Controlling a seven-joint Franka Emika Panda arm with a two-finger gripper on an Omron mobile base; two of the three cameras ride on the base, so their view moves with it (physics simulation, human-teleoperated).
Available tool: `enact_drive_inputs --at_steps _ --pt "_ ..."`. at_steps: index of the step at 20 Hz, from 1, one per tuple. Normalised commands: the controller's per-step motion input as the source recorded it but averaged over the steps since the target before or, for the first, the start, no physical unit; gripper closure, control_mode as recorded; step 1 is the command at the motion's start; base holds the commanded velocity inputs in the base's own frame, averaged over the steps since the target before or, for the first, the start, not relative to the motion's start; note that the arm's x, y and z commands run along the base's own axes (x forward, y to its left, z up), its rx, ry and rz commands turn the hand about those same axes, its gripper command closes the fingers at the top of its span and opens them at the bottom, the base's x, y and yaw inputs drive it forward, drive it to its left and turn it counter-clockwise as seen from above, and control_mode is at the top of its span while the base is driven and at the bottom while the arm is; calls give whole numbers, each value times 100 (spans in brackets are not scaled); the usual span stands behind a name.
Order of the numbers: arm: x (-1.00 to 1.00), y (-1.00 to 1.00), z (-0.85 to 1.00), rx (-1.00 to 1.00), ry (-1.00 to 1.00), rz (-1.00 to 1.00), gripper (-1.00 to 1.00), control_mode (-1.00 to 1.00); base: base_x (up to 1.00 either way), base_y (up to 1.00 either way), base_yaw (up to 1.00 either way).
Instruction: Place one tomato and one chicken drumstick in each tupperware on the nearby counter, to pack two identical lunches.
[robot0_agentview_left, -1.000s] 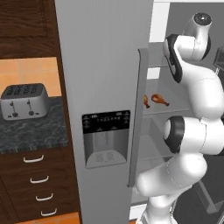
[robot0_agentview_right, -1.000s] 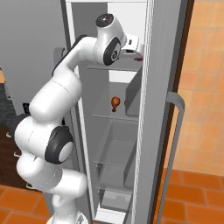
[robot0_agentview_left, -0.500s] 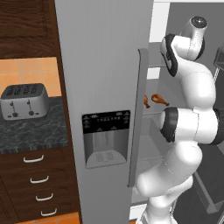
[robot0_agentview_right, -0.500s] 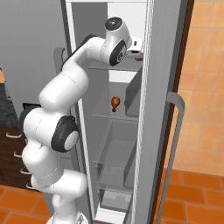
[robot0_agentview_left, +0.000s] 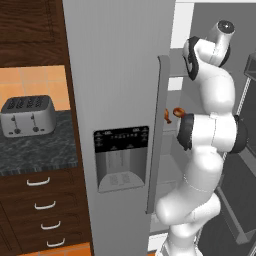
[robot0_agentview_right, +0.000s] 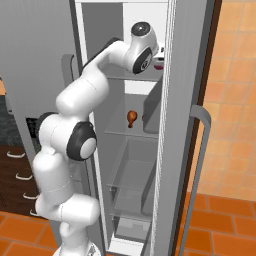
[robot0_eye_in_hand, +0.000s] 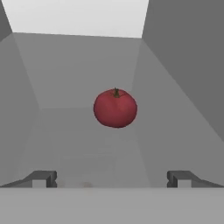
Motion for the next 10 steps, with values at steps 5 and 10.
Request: enact_drive_inputs --at_steps 5,10 --pt "37 0 -5 0 0 -3 -100 -100 0 0 0" --pt "28 0 -9 0 0 -3 -100 -100 0 0 0"
